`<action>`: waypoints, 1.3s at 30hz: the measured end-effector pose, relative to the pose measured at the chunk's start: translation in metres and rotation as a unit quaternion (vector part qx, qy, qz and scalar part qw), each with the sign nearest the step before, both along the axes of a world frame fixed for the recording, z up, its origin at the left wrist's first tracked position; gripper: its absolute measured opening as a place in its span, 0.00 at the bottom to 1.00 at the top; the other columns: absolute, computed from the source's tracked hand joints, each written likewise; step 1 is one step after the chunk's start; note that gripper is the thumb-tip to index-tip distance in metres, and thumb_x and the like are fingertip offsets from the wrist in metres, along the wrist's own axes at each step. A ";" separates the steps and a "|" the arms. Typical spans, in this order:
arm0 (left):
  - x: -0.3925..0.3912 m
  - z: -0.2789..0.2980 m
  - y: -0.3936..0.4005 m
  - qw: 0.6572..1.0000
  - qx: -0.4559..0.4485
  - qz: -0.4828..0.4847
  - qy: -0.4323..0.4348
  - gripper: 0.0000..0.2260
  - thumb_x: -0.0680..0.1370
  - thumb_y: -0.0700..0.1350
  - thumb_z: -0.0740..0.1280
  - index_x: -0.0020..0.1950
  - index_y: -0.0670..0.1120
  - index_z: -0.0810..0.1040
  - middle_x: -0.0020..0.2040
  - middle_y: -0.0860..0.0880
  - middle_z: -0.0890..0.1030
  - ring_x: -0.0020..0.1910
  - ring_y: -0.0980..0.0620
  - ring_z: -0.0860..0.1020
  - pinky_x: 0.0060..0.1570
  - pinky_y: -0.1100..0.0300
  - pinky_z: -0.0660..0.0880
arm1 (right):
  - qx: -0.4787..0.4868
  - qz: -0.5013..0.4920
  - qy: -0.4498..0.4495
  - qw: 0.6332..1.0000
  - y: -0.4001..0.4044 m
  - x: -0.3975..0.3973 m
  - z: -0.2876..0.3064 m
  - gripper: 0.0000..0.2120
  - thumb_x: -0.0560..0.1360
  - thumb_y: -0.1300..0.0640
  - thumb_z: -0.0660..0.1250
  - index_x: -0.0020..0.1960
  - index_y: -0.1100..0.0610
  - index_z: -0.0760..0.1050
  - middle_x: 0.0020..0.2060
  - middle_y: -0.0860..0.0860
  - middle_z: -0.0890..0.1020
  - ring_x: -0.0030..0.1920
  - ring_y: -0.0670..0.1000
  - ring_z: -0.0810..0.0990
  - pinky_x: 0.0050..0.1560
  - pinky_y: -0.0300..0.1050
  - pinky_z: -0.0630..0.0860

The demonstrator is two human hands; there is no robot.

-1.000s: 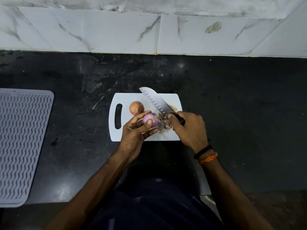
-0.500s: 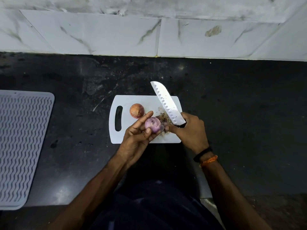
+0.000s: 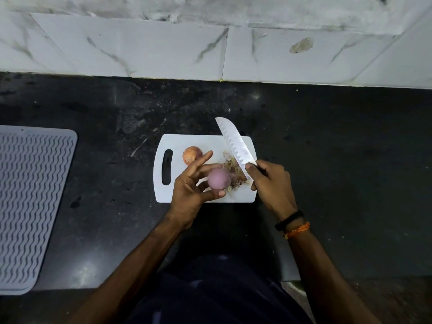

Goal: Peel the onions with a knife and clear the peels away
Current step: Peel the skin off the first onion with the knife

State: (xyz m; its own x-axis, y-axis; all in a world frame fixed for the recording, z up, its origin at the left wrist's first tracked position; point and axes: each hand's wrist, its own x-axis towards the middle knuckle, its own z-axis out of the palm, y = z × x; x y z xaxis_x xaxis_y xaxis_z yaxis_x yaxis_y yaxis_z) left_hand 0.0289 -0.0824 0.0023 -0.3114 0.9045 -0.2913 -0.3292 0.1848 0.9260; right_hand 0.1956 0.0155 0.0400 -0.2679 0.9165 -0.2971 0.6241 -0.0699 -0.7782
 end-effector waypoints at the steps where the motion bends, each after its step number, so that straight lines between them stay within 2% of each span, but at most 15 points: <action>1: -0.001 -0.001 0.000 1.000 0.002 -0.001 0.016 0.41 0.62 0.28 0.79 0.73 0.46 0.72 0.59 0.44 0.83 0.63 0.47 0.80 0.58 0.52 0.79 | 0.001 0.002 0.004 1.000 -0.001 0.000 0.000 0.10 0.80 0.52 0.66 0.47 0.57 0.82 0.33 0.46 0.81 0.30 0.40 0.78 0.30 0.30 0.70; 4: -0.001 -0.003 0.001 0.999 0.002 0.001 0.054 0.41 0.64 0.25 0.77 0.74 0.43 0.69 0.58 0.43 0.84 0.64 0.53 0.79 0.58 0.55 0.78 | -0.002 -0.003 0.025 1.000 -0.003 0.000 0.000 0.10 0.79 0.50 0.68 0.48 0.56 0.83 0.33 0.45 0.82 0.31 0.43 0.79 0.33 0.38 0.74; 6: -0.001 -0.002 0.001 0.999 0.001 0.005 0.052 0.42 0.64 0.24 0.77 0.75 0.41 0.68 0.59 0.42 0.83 0.64 0.56 0.78 0.60 0.54 0.78 | 0.001 0.001 0.037 0.999 -0.006 0.001 0.001 0.10 0.79 0.51 0.68 0.50 0.56 0.84 0.33 0.43 0.81 0.30 0.42 0.78 0.33 0.36 0.73; 8: -0.002 -0.003 0.001 0.999 -0.001 0.004 0.038 0.42 0.64 0.23 0.76 0.75 0.40 0.68 0.59 0.42 0.83 0.65 0.56 0.78 0.62 0.49 0.77 | 0.036 0.021 0.037 0.998 -0.008 0.002 0.002 0.10 0.80 0.52 0.67 0.46 0.55 0.83 0.30 0.41 0.80 0.30 0.43 0.78 0.34 0.39 0.74; 11: -0.003 -0.003 0.000 1.000 -0.001 0.004 0.009 0.41 0.63 0.23 0.76 0.73 0.42 0.69 0.60 0.44 0.84 0.64 0.50 0.79 0.63 0.40 0.76 | 0.091 0.052 0.028 0.994 -0.010 0.004 0.000 0.13 0.79 0.49 0.66 0.40 0.54 0.81 0.30 0.45 0.80 0.32 0.46 0.79 0.36 0.50 0.78; 13: -0.003 -0.001 0.000 1.000 -0.002 0.008 0.002 0.41 0.61 0.27 0.77 0.72 0.44 0.71 0.60 0.45 0.84 0.64 0.47 0.80 0.61 0.40 0.77 | 0.115 0.053 0.028 0.992 -0.011 0.004 -0.001 0.11 0.78 0.48 0.68 0.41 0.52 0.82 0.33 0.44 0.82 0.34 0.45 0.81 0.37 0.48 0.78; 16: -0.001 0.001 0.001 1.000 -0.009 0.017 0.011 0.37 0.62 0.27 0.78 0.69 0.44 0.74 0.58 0.44 0.84 0.61 0.47 0.81 0.56 0.49 0.81 | 0.153 0.036 0.007 0.987 -0.009 0.008 -0.003 0.07 0.75 0.48 0.73 0.44 0.51 0.85 0.36 0.42 0.84 0.37 0.42 0.81 0.38 0.40 0.75; 18: -0.001 0.002 0.000 1.000 -0.011 0.017 0.018 0.31 0.64 0.28 0.78 0.66 0.42 0.77 0.58 0.45 0.84 0.59 0.46 0.82 0.52 0.53 0.81 | 0.157 0.023 -0.028 0.987 -0.006 0.011 -0.006 0.10 0.73 0.46 0.75 0.40 0.52 0.82 0.33 0.44 0.82 0.34 0.43 0.78 0.34 0.39 0.72; 19: -0.001 0.002 0.000 0.999 -0.012 0.014 0.026 0.28 0.65 0.29 0.78 0.64 0.41 0.79 0.58 0.46 0.84 0.59 0.45 0.82 0.52 0.54 0.81 | 0.149 0.017 -0.043 0.988 -0.005 0.012 -0.007 0.11 0.72 0.46 0.76 0.39 0.52 0.80 0.33 0.45 0.81 0.33 0.43 0.78 0.33 0.39 0.71; 22: -0.002 0.001 -0.001 0.999 -0.026 0.013 0.040 0.22 0.68 0.33 0.78 0.61 0.42 0.82 0.57 0.47 0.85 0.54 0.46 0.84 0.51 0.53 0.82 | 0.074 0.007 -0.026 0.997 -0.002 0.016 -0.004 0.12 0.69 0.45 0.78 0.46 0.51 0.82 0.40 0.44 0.85 0.39 0.41 0.82 0.34 0.38 0.77; 24: -0.001 0.000 -0.002 0.999 -0.029 0.017 0.028 0.20 0.69 0.34 0.77 0.60 0.42 0.82 0.56 0.47 0.85 0.53 0.46 0.84 0.49 0.54 0.82 | 0.013 -0.012 0.006 1.000 -0.003 0.017 -0.001 0.15 0.66 0.43 0.79 0.47 0.51 0.84 0.40 0.43 0.86 0.40 0.41 0.83 0.37 0.40 0.80; 27: -0.001 -0.003 -0.004 0.999 -0.028 0.027 0.002 0.18 0.68 0.38 0.77 0.57 0.43 0.82 0.58 0.45 0.85 0.54 0.41 0.84 0.51 0.47 0.82 | -0.060 -0.041 0.032 0.997 -0.009 0.017 -0.005 0.19 0.62 0.40 0.81 0.46 0.50 0.84 0.38 0.44 0.86 0.40 0.42 0.85 0.43 0.48 0.84; 31: 0.000 -0.003 -0.006 0.998 -0.032 0.039 -0.024 0.16 0.68 0.37 0.77 0.54 0.38 0.80 0.54 0.40 0.84 0.52 0.36 0.84 0.49 0.46 0.83 | -0.087 -0.046 0.042 0.994 -0.020 0.014 -0.017 0.17 0.61 0.43 0.82 0.45 0.50 0.83 0.37 0.48 0.86 0.38 0.48 0.85 0.43 0.55 0.84; 35: 0.005 -0.003 -0.008 0.996 -0.043 0.054 -0.053 0.15 0.69 0.37 0.78 0.50 0.35 0.78 0.54 0.35 0.84 0.51 0.34 0.84 0.48 0.44 0.82 | -0.107 0.023 0.142 0.984 -0.030 0.003 -0.013 0.18 0.66 0.55 0.81 0.54 0.51 0.82 0.42 0.50 0.87 0.32 0.52 0.83 0.34 0.48 0.80; 39: 0.004 0.000 -0.008 0.997 -0.043 0.044 -0.049 0.14 0.64 0.41 0.82 0.44 0.43 0.82 0.50 0.35 0.85 0.49 0.34 0.84 0.51 0.42 0.81 | -0.102 0.069 0.179 0.976 -0.035 -0.007 -0.013 0.22 0.65 0.59 0.82 0.57 0.50 0.82 0.49 0.45 0.87 0.49 0.46 0.85 0.50 0.41 0.81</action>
State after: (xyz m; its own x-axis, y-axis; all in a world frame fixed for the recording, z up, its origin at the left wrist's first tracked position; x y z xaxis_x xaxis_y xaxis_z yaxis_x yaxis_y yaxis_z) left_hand 0.0325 -0.0901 0.0022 -0.3536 0.8453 -0.4006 -0.4365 0.2296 0.8699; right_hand 0.1886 -0.0191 0.0274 -0.5040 0.7963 -0.3346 0.3291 -0.1811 -0.9268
